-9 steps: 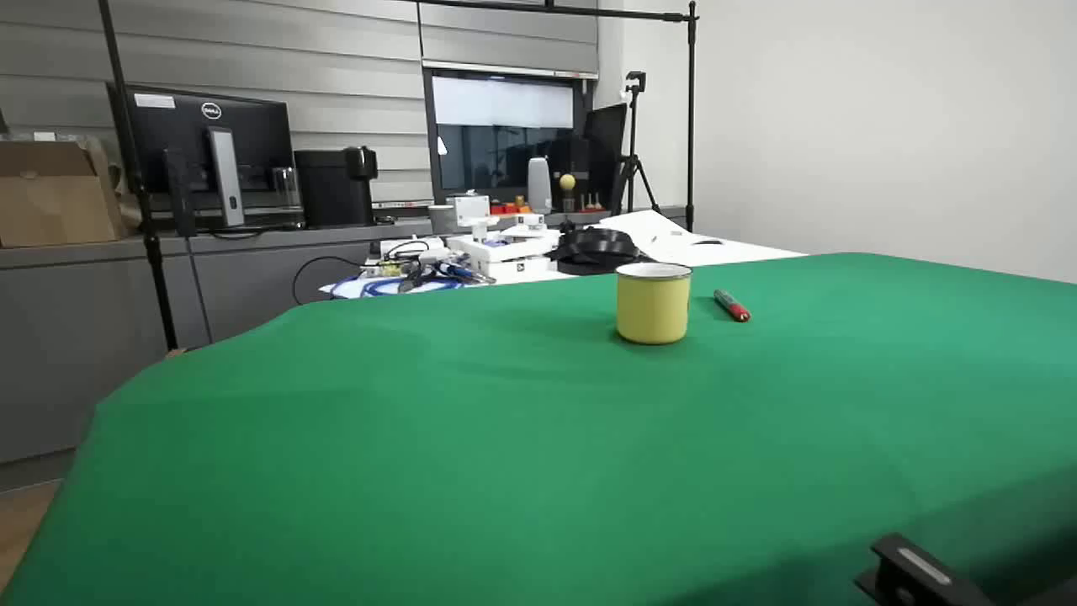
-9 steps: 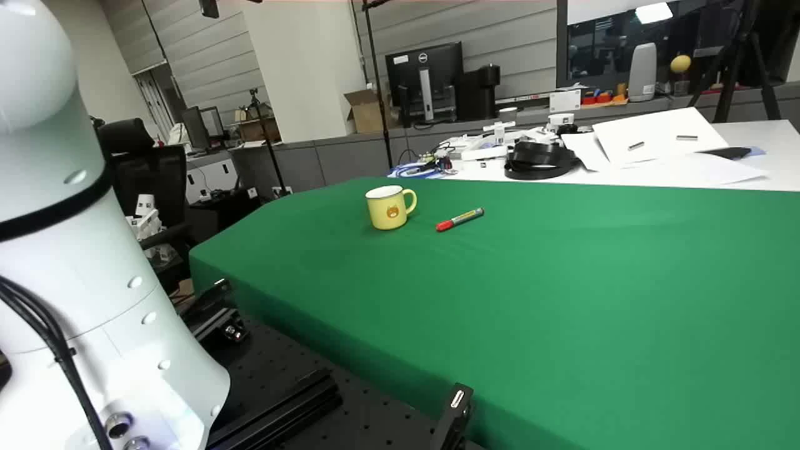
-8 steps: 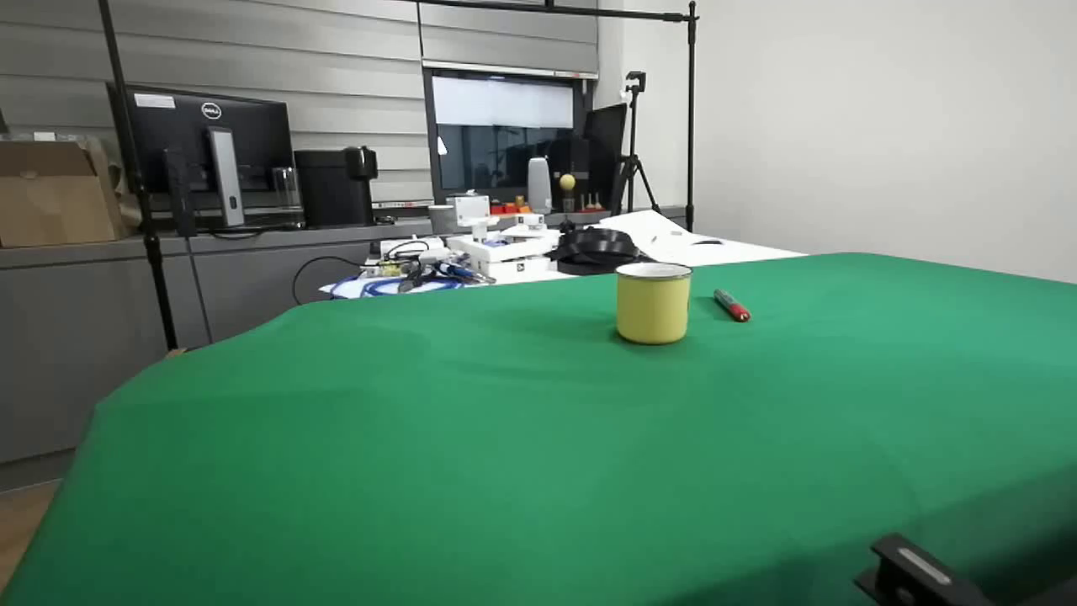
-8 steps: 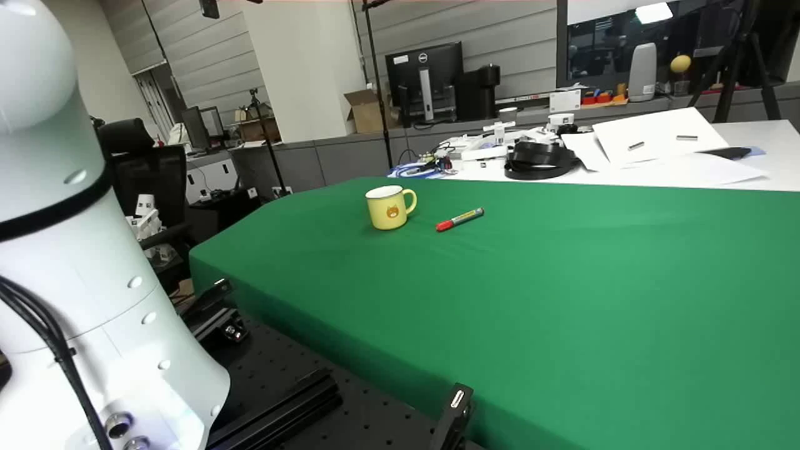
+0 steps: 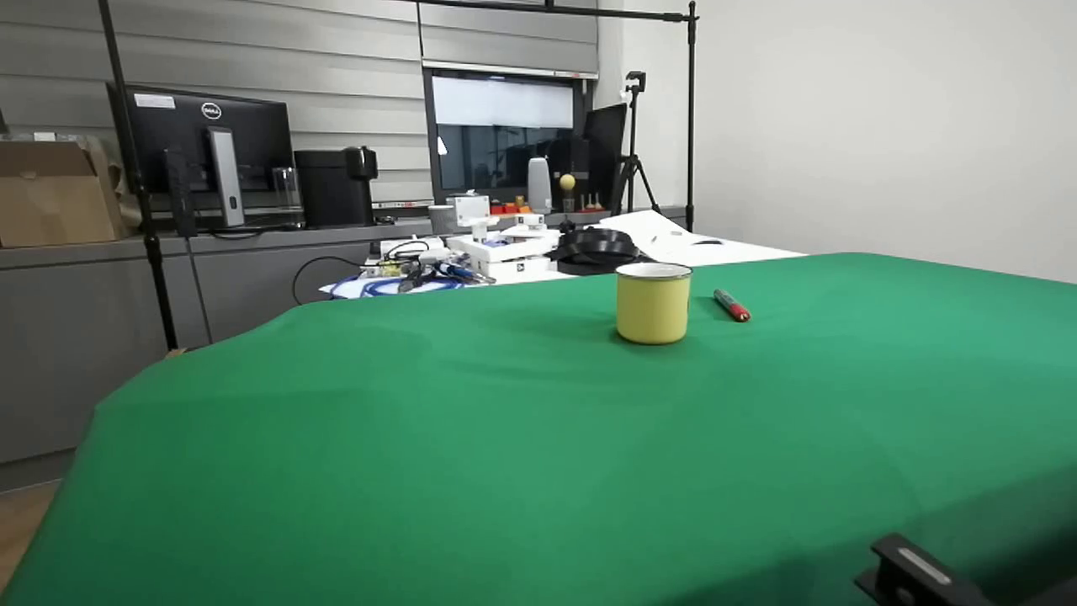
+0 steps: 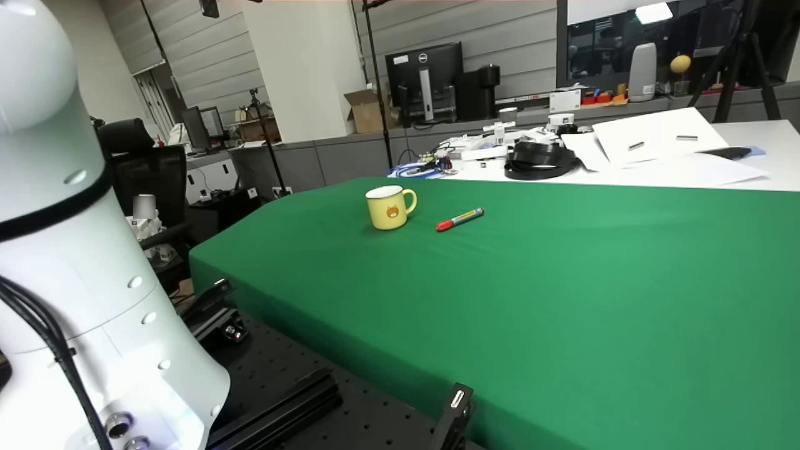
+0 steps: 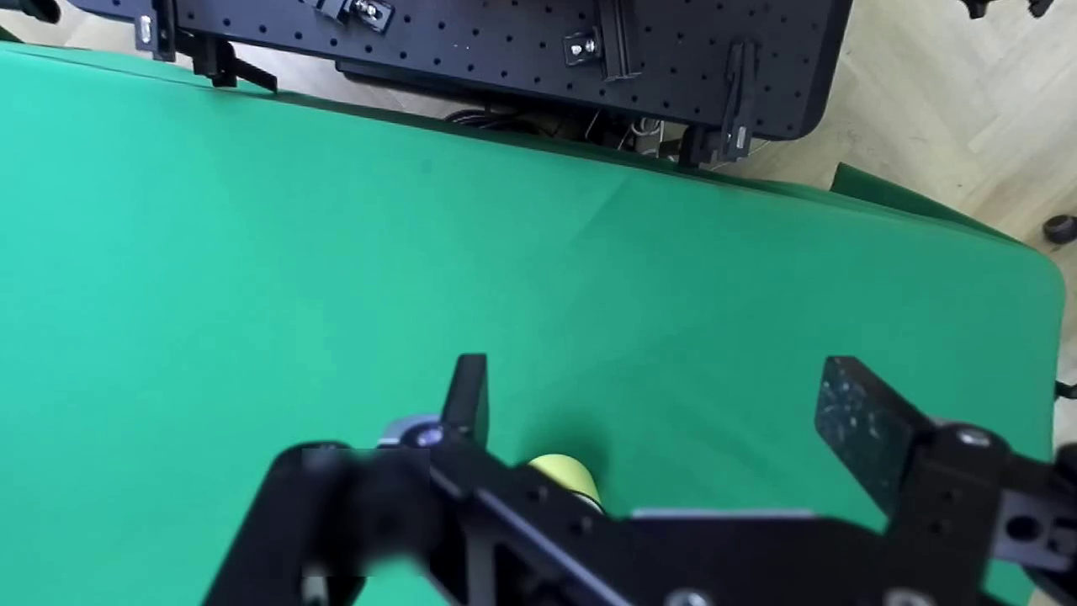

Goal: Pick the marker and put it in the cup

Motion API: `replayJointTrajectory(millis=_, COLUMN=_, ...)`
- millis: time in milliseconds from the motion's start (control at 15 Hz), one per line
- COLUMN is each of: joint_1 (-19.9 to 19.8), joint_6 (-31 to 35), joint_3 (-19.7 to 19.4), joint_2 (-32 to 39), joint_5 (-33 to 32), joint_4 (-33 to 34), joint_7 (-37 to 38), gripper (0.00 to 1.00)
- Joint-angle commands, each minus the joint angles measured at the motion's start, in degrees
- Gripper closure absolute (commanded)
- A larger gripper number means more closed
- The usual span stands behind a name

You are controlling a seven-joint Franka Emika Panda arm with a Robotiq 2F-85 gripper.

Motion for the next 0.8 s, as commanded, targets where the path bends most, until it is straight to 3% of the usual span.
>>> replayJointTrajectory(millis=0, joint_1=-0.3, joint_6=-0.2, joint_3=0.2, joint_2=0.1, joint_5=0.1, joint_4=0.2, joint_7=-0.1, gripper=0.0)
replayJointTrajectory(millis=133, joint_1=-0.3, joint_6=-0.2, joint_3=0.2, joint_2=0.1, joint_5=0.1, joint_4=0.2, joint_7=-0.1, gripper=0.0)
replayJointTrajectory(millis=333, joint_1=-2.6, joint_6=6.0, joint_3=0.0, joint_2=2.4, joint_5=-0.9, joint_4=0.8, joint_7=2.4, gripper=0.0)
replayJointTrajectory(millis=733, joint_1=-8.6, joint_6=21.0, joint_3=-1.4, joint_2=15.4, joint_5=-1.0, joint_4=4.5, joint_7=8.3, gripper=0.0)
